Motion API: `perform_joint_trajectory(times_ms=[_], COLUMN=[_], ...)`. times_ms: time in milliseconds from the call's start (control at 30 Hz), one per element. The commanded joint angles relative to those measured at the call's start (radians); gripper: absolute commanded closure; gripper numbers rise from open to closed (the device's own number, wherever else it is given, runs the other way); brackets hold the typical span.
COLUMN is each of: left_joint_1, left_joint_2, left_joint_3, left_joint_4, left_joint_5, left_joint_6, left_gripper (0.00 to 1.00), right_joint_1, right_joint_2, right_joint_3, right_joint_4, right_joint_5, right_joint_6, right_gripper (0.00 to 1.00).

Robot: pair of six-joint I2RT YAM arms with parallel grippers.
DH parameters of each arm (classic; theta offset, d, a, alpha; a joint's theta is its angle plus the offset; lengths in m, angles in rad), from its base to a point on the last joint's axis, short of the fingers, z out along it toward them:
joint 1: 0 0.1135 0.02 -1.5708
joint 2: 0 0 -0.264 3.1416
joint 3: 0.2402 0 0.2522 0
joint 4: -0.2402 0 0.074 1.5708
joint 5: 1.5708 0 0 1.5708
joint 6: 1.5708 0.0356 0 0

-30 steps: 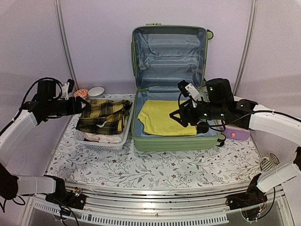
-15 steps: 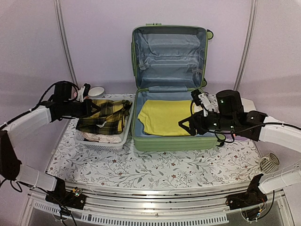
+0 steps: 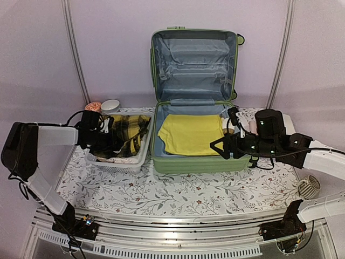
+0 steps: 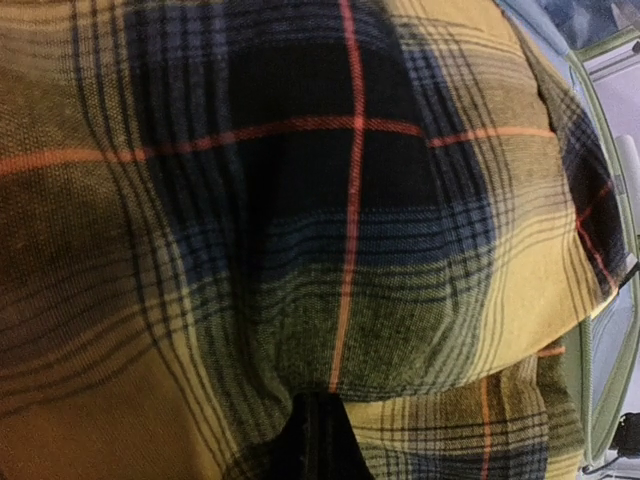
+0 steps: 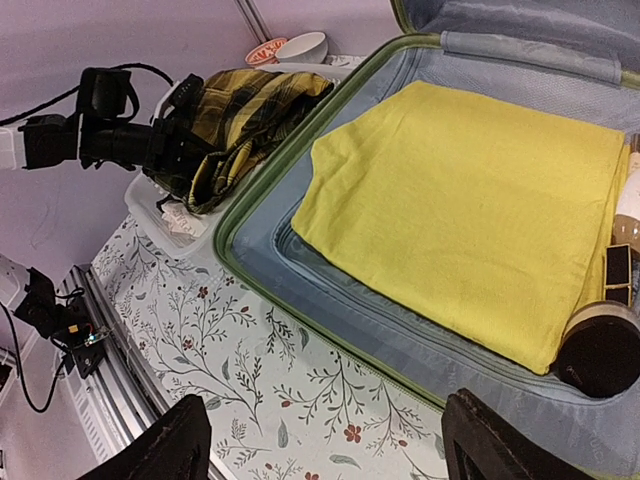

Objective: Open, take out, and arrange the luggage
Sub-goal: Adjust the clothes in the bin.

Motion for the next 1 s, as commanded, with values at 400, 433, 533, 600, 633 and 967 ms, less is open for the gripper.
perform_joint_trajectory(times_ms=[400,433,533,600,633,967], left_joint_1=[-0.038,-0.029,-0.004,0.000,0.001,0.004], left_joint_2=[-0.439,-0.443,-0.413,-0.375,-0.352,-0.227], left_joint_3=[-0.011,-0.028,-0.044,-0.039,-0.031,0.057], left_joint_4=[-0.198,-0.185,-0.157,-0.141,-0.138,-0.145], left_joint_5=[-0.175,-0.187,-0.187,-0.196,-0.195,-0.257], left_joint_6=[0.084,0.078,0.062,0.060,0.065,0.069], left_gripper=[0.30,0.21,0.09,0.10,0.15,0.92], right_joint_1=[-0.007,-0.009,-0.018,-0.020,-0.020,-0.021], right_joint_2=[0.090,0.088,0.101,0.100,0.098,0.088], right_joint_3=[0.068,0.066,0.097,0.110,0.114,0.071], right_joint_4=[-0.058,-0.046,-0.048,-0.047,-0.042,0.022], right_joint_5=[0.121,0.118,0.121,0.144,0.155,0.197], right_joint_6=[0.141,0.127,0.079,0.041,0.031,0.031], right_gripper=[0.01,0.01,0.01,0.01,0.01,0.01])
